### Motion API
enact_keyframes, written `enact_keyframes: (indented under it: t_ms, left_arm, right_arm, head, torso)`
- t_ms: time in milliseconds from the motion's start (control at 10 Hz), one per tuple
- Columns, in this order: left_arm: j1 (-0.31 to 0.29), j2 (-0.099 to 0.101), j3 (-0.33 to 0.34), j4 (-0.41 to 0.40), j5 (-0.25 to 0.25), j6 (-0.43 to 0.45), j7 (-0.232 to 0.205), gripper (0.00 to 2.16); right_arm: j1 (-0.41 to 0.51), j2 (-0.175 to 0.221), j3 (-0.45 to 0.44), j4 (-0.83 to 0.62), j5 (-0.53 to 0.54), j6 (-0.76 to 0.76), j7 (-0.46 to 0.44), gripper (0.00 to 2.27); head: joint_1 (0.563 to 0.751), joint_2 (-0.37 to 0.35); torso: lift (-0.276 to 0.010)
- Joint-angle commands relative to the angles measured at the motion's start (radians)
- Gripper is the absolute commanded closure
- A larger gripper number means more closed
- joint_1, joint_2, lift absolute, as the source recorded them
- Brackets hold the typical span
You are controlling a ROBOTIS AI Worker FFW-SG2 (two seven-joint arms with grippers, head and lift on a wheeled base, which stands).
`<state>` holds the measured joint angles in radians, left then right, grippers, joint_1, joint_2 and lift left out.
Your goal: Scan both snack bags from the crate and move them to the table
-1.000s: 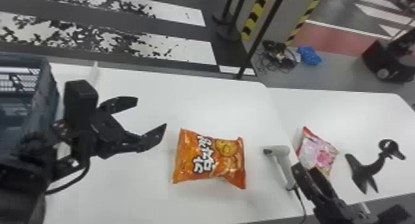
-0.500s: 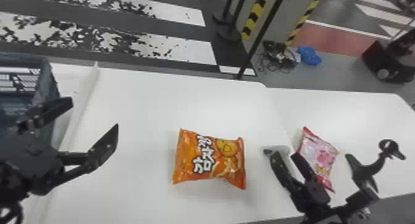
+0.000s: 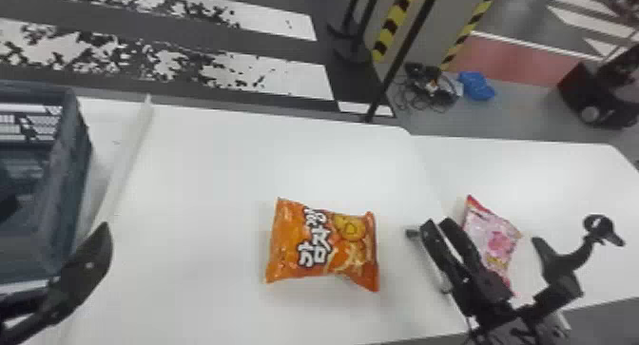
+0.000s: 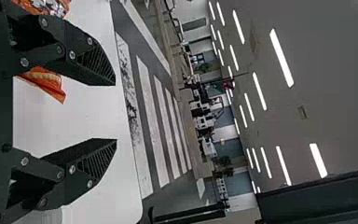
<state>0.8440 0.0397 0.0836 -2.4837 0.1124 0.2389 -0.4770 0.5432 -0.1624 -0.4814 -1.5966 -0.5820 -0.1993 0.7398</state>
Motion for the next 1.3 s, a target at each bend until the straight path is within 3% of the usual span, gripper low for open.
enact_keyframes:
  t_ms: [0, 100, 200, 300, 500, 700, 800, 1000, 1200]
  left_arm:
    - [0.024, -0.018, 0.051, 0.009, 0.047, 0.006, 0.000, 0.07]
    - [0.033, -0.037, 0.096, 0.016, 0.086, 0.012, -0.003, 0.08]
    - [0.044, -0.042, 0.137, 0.023, 0.119, 0.012, -0.012, 0.08]
    - [0.050, -0.042, 0.170, 0.036, 0.145, 0.015, -0.023, 0.08]
    - [0.050, -0.042, 0.228, 0.075, 0.190, 0.012, -0.043, 0.08]
    - [0.036, -0.027, 0.260, 0.105, 0.222, 0.015, -0.048, 0.08]
    - [0.032, -0.020, 0.262, 0.108, 0.227, 0.015, -0.049, 0.08]
    - [0.020, -0.003, 0.260, 0.124, 0.234, 0.018, -0.049, 0.08]
    - [0.018, 0.008, 0.258, 0.132, 0.239, 0.018, -0.052, 0.08]
  right_arm:
    - [0.000, -0.003, -0.002, 0.006, -0.004, -0.004, 0.001, 1.64]
    - [-0.002, -0.003, 0.009, 0.006, -0.001, -0.004, 0.009, 1.88]
    - [0.001, -0.003, 0.023, -0.008, 0.004, 0.008, 0.032, 1.95]
    - [0.017, -0.005, 0.040, -0.045, 0.010, 0.094, 0.059, 1.95]
    - [0.077, -0.003, 0.103, -0.151, 0.057, 0.186, 0.079, 1.95]
    - [0.104, -0.003, 0.211, -0.229, 0.238, 0.202, 0.081, 1.94]
    - [0.110, -0.005, 0.251, -0.260, 0.295, 0.214, 0.081, 1.71]
    - [0.144, -0.009, 0.351, -0.356, 0.427, 0.229, 0.076, 1.65]
    - [0.147, -0.049, 0.480, -0.368, 0.577, 0.202, -0.014, 1.60]
  head:
    - [0.695, -0.350]
    - [0.695, -0.350]
    - [0.695, -0.350]
    - [0.695, -0.350]
    - [0.695, -0.270]
    - [0.695, -0.118]
    - [0.695, -0.031]
    - [0.695, 0.069]
    - [0.695, 0.187]
  torso:
    - [-0.087]
    - [-0.087]
    - [-0.087]
    - [-0.087]
    - [-0.087]
    - [-0.087]
    - [-0.087]
    - [-0.087]
    - [-0.087]
